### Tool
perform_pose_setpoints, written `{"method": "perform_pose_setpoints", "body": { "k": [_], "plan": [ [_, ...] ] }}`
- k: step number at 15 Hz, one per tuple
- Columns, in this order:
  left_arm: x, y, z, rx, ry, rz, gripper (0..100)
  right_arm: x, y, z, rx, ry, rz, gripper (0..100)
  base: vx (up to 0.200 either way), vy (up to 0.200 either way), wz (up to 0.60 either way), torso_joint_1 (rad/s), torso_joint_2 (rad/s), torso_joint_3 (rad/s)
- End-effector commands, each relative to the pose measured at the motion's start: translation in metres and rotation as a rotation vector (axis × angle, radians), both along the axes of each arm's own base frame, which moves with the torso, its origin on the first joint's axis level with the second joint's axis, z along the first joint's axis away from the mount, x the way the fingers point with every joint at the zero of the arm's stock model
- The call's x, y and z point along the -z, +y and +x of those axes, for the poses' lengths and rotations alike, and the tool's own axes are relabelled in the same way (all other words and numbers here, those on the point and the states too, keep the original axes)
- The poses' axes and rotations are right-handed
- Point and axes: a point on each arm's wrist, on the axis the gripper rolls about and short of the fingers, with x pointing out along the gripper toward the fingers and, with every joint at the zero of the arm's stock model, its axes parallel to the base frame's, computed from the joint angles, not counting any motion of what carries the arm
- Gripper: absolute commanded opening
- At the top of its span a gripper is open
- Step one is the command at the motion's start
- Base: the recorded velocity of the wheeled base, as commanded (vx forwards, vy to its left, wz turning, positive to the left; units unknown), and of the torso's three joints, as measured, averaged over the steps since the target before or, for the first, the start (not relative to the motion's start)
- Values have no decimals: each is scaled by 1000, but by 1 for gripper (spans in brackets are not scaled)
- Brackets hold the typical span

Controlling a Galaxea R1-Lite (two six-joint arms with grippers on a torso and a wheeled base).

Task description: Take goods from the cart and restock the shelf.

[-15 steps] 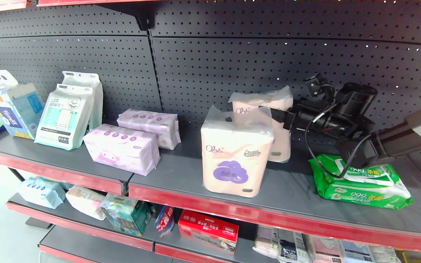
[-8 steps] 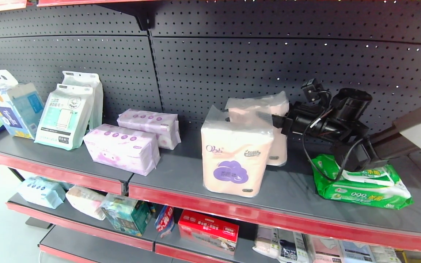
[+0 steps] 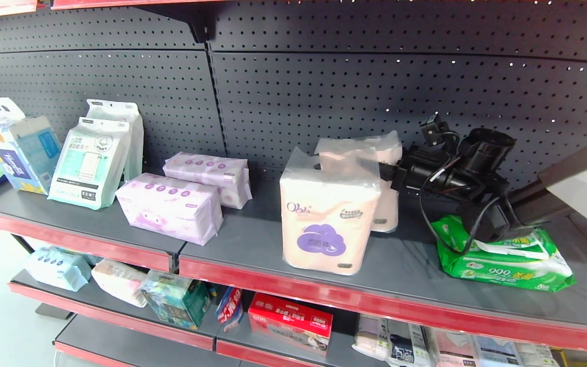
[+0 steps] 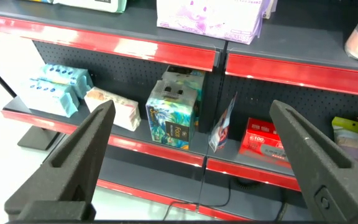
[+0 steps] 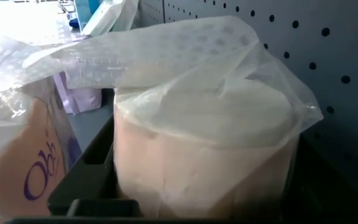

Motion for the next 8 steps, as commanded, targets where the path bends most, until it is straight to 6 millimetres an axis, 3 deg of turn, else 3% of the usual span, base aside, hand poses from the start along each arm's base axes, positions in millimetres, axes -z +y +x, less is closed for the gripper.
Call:
{"method": "perform_pose_setpoints", "body": {
  "k": [1, 8],
  "plan": [
    [0, 0, 0, 0, 1, 0, 100, 3, 2, 4, -5, 5, 2, 0, 0, 0, 0, 0, 0, 0],
    [0, 0, 0, 0, 1, 0, 100, 13, 12, 9, -25, 20, 0, 0, 0, 0, 0, 0, 0, 0]
  ]
}}
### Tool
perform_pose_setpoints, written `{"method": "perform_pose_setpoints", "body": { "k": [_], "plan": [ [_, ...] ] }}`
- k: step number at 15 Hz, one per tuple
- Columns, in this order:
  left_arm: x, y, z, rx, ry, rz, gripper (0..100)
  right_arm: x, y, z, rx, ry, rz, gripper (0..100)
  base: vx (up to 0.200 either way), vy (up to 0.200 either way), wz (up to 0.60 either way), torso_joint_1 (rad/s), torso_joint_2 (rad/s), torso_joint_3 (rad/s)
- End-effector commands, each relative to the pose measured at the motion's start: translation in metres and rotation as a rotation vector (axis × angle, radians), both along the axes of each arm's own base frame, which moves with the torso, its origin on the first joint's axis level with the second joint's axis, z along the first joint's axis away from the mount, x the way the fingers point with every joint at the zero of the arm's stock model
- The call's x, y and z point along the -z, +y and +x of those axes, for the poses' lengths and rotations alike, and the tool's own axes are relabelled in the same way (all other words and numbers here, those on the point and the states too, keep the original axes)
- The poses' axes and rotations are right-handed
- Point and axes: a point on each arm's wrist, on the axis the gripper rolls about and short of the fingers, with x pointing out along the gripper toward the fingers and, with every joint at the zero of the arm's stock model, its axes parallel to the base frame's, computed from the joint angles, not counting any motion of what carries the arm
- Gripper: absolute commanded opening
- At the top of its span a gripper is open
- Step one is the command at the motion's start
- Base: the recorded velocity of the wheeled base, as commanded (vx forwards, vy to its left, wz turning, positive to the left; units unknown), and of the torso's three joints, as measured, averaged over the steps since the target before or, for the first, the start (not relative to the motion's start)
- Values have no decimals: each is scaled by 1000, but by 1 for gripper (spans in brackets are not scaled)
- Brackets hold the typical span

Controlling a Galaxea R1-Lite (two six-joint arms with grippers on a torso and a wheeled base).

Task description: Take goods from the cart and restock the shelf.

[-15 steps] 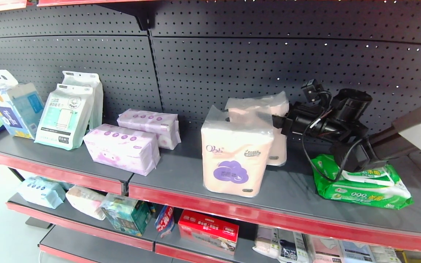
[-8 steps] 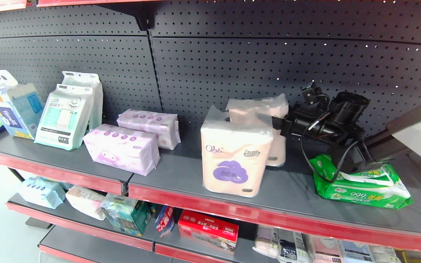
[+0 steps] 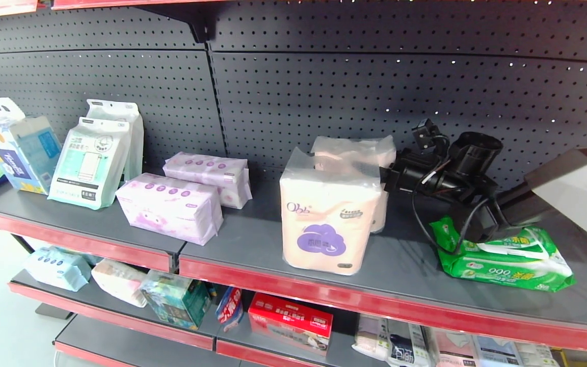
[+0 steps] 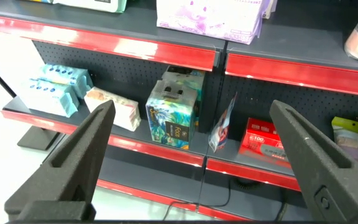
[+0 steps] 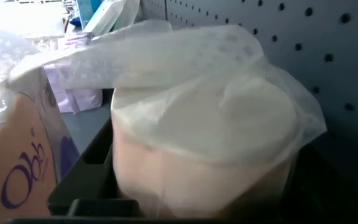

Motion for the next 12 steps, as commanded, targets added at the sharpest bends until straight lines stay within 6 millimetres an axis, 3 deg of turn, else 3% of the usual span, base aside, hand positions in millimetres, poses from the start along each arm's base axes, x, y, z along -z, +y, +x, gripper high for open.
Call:
{"method": "perform_pose_setpoints", "body": {
  "k": [1, 4, 8, 12],
  "plan": [
    [0, 0, 0, -2, 0, 0, 100, 3, 6, 1, -13, 4, 0, 0, 0, 0, 0, 0, 0, 0],
    [0, 0, 0, 0, 1, 0, 100, 6, 3, 1, -8, 10, -3, 0, 0, 0, 0, 0, 0, 0],
    [0, 0, 0, 0, 1, 0, 100, 4, -16, 0, -77, -11, -30, 0, 0, 0, 0, 0, 0, 0],
    [0, 0, 0, 0, 1, 0, 100, 12, -17, -3, -85, -12, -55, 0, 0, 0, 0, 0, 0, 0]
  ]
}}
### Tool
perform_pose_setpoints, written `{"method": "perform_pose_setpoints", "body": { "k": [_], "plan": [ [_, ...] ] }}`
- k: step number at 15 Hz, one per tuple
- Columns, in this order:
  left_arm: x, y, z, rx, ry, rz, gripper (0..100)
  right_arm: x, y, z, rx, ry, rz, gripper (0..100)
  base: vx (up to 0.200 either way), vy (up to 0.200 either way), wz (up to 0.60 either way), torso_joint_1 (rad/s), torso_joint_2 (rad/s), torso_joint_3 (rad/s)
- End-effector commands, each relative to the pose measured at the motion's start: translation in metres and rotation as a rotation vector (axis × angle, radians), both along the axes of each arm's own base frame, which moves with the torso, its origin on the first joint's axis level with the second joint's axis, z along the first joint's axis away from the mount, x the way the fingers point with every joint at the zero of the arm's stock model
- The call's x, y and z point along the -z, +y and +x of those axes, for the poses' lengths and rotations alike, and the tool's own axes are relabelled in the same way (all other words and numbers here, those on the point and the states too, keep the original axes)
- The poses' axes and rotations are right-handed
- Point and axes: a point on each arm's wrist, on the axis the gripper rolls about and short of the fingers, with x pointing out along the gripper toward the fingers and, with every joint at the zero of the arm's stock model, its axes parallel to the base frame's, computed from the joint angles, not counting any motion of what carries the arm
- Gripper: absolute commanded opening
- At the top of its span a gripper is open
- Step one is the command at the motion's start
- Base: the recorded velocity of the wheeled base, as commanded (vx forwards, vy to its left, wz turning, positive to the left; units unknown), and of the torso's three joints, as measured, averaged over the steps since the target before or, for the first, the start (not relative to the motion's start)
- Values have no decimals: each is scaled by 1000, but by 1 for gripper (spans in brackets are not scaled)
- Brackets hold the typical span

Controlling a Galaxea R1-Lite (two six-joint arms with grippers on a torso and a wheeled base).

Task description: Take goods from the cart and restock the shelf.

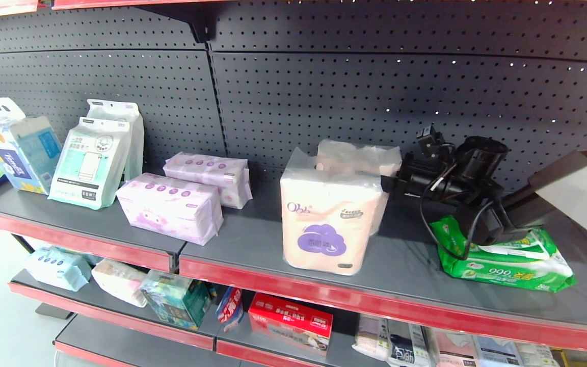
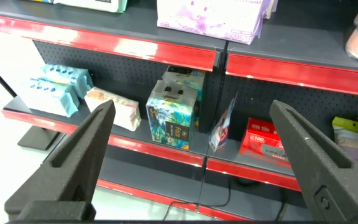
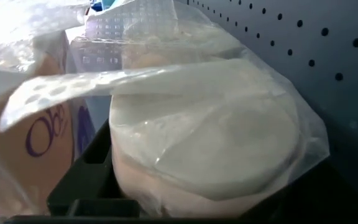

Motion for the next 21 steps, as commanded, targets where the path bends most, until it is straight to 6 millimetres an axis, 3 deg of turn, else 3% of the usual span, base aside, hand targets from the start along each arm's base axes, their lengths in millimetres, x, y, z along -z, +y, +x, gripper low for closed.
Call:
{"method": "perform_pose_setpoints", "body": {
  "k": [1, 13, 21],
  "plan": [
    [0, 0, 0, 0, 1, 0, 100, 2, 0, -2, -16, 9, -6, 0, 0, 0, 0, 0, 0, 0],
    [0, 0, 0, -2, 1, 0, 100, -1, 27, 0, -105, -14, -2, 0, 0, 0, 0, 0, 0, 0],
    [0, 0, 0, -2, 1, 0, 100, -4, 20, 0, -78, -9, 0, 0, 0, 0, 0, 0, 0, 0]
  ]
}}
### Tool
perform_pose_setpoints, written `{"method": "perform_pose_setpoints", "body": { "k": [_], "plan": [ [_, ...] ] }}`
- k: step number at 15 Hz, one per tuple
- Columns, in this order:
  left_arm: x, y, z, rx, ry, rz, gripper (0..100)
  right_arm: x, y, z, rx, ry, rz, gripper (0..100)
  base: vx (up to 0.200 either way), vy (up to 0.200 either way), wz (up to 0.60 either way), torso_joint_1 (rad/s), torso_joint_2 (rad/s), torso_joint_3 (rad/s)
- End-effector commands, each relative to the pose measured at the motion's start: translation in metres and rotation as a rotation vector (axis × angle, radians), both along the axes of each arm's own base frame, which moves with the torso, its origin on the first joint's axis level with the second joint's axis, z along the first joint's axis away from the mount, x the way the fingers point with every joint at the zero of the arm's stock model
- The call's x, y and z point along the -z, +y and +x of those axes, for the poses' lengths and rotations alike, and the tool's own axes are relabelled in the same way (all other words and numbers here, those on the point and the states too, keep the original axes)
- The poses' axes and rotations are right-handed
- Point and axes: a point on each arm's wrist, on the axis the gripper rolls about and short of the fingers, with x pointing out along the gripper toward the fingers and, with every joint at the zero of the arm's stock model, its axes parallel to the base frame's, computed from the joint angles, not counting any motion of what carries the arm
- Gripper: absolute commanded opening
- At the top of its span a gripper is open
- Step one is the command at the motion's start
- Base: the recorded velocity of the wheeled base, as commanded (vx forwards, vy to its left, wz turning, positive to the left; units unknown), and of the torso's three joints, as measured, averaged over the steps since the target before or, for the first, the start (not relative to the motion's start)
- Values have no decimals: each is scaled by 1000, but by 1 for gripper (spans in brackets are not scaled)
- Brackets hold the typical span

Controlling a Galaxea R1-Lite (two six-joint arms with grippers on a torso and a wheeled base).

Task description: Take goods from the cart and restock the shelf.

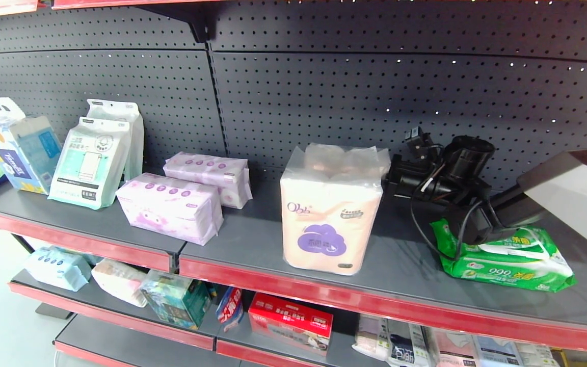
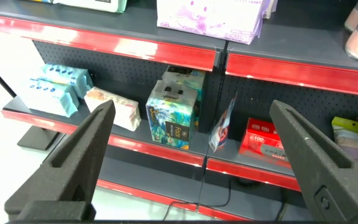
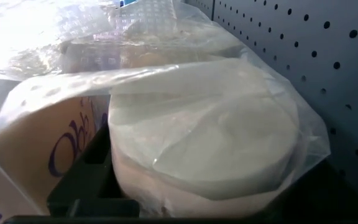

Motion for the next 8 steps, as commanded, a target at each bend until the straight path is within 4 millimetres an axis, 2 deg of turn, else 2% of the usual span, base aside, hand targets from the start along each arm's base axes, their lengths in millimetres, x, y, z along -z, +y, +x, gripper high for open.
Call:
{"method": "perform_pose_setpoints", "body": {
  "k": [1, 8],
  "plan": [
    [0, 0, 0, -1, 1, 0, 100, -2, -1, -1, 2, -4, 1, 0, 0, 0, 0, 0, 0, 0],
    [0, 0, 0, 0, 1, 0, 100, 2, 1, -3, -3, 8, -3, 0, 0, 0, 0, 0, 0, 0]
  ]
}}
